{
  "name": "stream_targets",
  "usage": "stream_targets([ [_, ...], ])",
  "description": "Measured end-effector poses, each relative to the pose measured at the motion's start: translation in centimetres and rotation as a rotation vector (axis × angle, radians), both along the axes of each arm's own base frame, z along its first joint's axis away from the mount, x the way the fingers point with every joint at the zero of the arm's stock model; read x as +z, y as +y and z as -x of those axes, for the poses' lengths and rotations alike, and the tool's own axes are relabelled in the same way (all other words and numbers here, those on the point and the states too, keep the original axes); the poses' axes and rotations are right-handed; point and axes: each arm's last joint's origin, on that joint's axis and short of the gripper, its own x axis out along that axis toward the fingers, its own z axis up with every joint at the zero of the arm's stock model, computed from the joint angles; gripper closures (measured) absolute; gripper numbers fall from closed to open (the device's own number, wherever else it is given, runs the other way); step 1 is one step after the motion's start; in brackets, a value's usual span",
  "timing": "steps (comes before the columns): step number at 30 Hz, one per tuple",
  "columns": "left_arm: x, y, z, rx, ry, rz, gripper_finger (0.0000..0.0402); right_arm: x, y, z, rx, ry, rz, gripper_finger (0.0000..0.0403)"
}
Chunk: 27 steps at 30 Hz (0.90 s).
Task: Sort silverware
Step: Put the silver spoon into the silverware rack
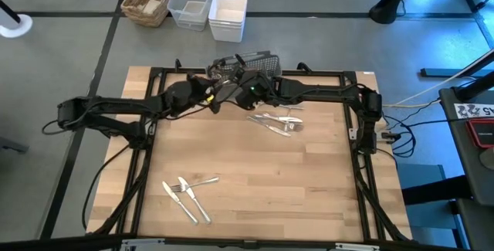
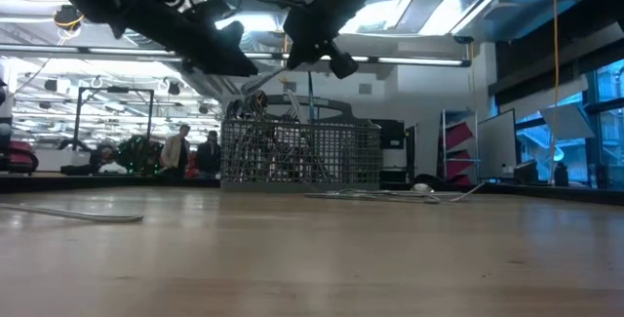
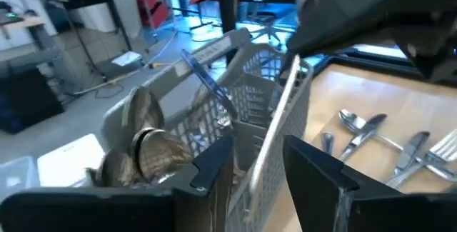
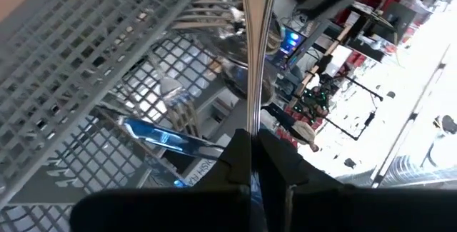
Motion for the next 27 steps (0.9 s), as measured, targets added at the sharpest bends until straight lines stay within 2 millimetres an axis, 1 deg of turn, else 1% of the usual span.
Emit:
stream_targets([
  [5, -0.3, 1.2, -0.3, -0.025, -0.010, -0.018, 0.0286, 0.3, 0.0, -0.2, 0.010, -0.033, 0.001, 0.0396],
  [12, -0.3, 2.2, 0.1, -0.057, -0.017, -0.002, 0.0286, 0.2, 0.0, -0.2, 0.029, -0.033, -0.007, 0.0398],
  [15, -0.4, 2.4, 0.1, -0.112, -0.017, 0.011, 0.0286, 0.2, 0.1, -0.2, 0.038, -0.035, -0.012, 0.0396],
  [21, -0.3, 2.9, 0.3, -0.152, -0.030, 0.019, 0.0286, 0.2, 0.2, -0.3, 0.092, -0.040, -0.038, 0.0397],
  [27, -0.3, 2.8, 0.3, -0.196, -0.034, 0.030, 0.0286, 0.2, 0.3, -0.4, 0.147, -0.016, -0.027, 0.0397],
])
